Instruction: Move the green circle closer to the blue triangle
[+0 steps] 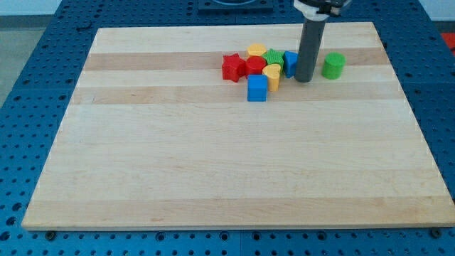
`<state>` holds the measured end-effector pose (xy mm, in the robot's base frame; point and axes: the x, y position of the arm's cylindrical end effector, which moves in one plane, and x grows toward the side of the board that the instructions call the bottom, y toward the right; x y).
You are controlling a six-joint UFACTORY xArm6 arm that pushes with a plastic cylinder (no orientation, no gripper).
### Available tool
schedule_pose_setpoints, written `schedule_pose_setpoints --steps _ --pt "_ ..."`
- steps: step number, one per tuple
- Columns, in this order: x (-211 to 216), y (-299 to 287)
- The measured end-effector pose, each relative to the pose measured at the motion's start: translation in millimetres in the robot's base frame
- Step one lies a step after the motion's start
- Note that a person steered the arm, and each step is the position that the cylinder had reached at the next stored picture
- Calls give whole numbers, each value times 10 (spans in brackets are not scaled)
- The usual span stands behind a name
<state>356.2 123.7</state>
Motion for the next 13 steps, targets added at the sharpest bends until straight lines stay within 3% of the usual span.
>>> schedule_pose_setpoints --steps 7,13 --pt "7 928" --pt "-173 618"
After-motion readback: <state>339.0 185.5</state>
